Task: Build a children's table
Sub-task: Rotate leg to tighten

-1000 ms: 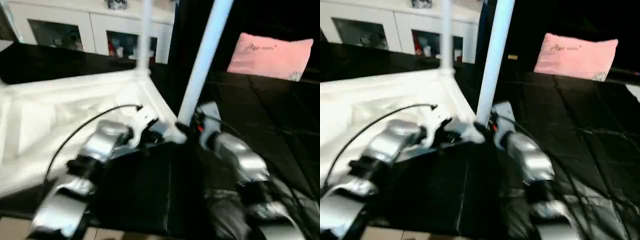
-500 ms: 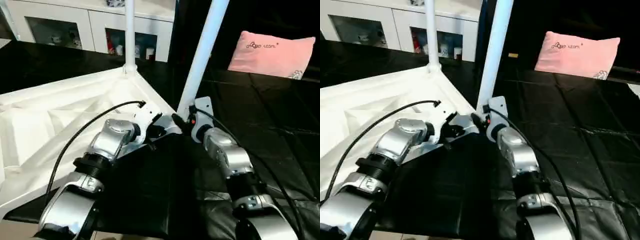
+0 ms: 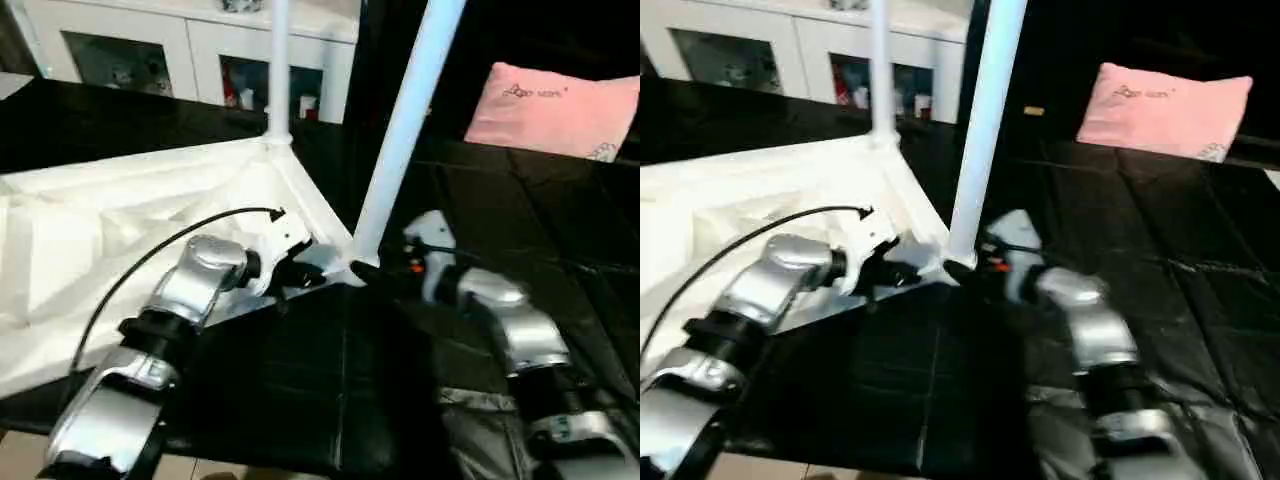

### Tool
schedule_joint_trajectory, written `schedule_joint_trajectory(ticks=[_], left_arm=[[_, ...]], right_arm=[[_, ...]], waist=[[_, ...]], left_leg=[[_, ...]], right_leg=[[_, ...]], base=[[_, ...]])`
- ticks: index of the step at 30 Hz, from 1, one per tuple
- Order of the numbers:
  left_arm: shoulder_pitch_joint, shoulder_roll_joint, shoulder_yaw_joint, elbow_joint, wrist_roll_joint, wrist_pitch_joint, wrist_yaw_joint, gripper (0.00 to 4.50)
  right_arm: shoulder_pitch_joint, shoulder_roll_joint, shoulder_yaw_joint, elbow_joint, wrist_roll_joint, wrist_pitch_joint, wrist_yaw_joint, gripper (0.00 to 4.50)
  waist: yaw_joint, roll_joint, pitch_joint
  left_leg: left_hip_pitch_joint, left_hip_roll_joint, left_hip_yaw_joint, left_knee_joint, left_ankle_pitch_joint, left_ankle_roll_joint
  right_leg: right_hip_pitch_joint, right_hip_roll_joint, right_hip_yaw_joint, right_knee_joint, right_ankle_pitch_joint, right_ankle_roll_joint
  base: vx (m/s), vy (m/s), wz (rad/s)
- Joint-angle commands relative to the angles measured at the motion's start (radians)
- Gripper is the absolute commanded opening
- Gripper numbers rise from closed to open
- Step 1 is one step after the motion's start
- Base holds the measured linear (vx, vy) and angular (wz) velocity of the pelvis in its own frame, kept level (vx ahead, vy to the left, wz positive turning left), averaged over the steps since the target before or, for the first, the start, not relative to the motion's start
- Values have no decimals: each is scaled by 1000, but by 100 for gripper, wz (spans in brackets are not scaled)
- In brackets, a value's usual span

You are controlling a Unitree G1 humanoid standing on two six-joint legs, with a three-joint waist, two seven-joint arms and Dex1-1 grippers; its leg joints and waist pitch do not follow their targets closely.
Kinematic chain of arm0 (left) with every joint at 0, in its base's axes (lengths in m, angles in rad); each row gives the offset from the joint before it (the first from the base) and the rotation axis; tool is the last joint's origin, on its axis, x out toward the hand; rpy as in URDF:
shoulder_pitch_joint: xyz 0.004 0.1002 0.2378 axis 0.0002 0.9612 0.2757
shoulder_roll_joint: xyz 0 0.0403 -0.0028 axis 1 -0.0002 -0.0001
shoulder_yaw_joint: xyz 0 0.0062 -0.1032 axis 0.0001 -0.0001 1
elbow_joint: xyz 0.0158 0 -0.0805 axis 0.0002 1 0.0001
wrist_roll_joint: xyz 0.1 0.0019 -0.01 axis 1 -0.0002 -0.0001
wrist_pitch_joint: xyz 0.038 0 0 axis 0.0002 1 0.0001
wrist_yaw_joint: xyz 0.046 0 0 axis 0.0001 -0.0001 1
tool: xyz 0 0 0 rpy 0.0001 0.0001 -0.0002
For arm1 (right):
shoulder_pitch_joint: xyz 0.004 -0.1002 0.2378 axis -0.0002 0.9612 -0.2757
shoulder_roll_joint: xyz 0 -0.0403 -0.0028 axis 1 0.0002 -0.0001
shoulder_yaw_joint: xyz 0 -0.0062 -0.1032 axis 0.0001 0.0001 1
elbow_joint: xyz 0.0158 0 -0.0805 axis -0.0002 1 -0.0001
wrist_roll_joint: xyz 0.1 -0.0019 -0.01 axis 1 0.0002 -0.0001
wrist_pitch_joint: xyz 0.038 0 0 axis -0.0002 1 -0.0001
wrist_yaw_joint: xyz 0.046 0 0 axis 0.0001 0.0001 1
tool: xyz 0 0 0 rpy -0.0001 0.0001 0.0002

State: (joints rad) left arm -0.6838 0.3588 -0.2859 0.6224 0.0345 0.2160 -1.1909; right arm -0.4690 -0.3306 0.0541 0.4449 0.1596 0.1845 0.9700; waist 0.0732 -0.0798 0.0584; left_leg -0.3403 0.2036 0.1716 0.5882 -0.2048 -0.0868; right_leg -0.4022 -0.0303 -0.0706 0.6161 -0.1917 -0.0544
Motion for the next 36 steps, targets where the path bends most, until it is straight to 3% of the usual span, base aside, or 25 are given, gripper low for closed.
schedule_joint_trajectory(ticks=[1,5,8,14,16,17,23,29,36], left_arm=[[-1,5,-44,-33,-3,-28,-91,0],[9,44,-78,-61,-22,-73,-225,0],[9,55,-92,-64,-19,-78,-253,0],[12,74,-110,-70,-22,-111,-320,0],[16,80,-116,-86,-24,-113,-343,0],[19,85,-122,-97,-26,-111,-355,0],[20,97,-133,-119,-27,-106,-368,0],[26,100,-136,-131,-26,-104,-376,0],[29,107,-142,-140,-26,-98,-376,0]], right_arm=[[-5,-20,13,-13,16,-9,64,446],[-17,-70,62,-4,41,-46,253,446],[-28,-74,70,14,38,-75,282,446],[-60,-91,108,49,60,-44,425,446],[-70,-94,125,52,69,-16,465,420],[-76,-96,135,58,70,2,483,412],[-84,-96,154,73,80,40,535,349],[-81,-94,158,67,88,55,551,313],[-73,-94,156,52,100,81,562,251]], waist=[[2,13,-66],[14,13,-65],[17,11,-67],[25,7,-67],[28,9,-68],[29,4,-69],[41,7,-68],[42,7,-69],[41,8,-70]], left_leg=[[-1,34,-5,-56,-57,74],[4,38,-4,-56,-71,70],[2,39,-4,-56,-62,64],[-2,36,-2,-53,-60,63],[-4,39,-3,-53,-50,66],[-4,40,-2,-52,-45,68],[0,42,-2,-52,-47,59],[-3,38,-2,-51,-45,52],[-3,38,-2,-51,-41,52]], right_leg=[[69,-107,65,-69,-98,-186],[64,-110,64,-69,-118,-190],[66,-109,63,-62,-87,-202],[69,-107,61,-64,-114,-187],[69,-108,60,-62,-118,-182],[69,-107,59,-62,-116,-182],[63,-108,59,-60,-118,-183],[66,-109,58,-63,-135,-166],[66,-108,57,-61,-118,-173]], base=[[0,0,0],[0,0,0],[0,0,0],[0,0,0],[0,0,0],[0,0,0],[0,0,0],[0,0,0],[0,0,0]])
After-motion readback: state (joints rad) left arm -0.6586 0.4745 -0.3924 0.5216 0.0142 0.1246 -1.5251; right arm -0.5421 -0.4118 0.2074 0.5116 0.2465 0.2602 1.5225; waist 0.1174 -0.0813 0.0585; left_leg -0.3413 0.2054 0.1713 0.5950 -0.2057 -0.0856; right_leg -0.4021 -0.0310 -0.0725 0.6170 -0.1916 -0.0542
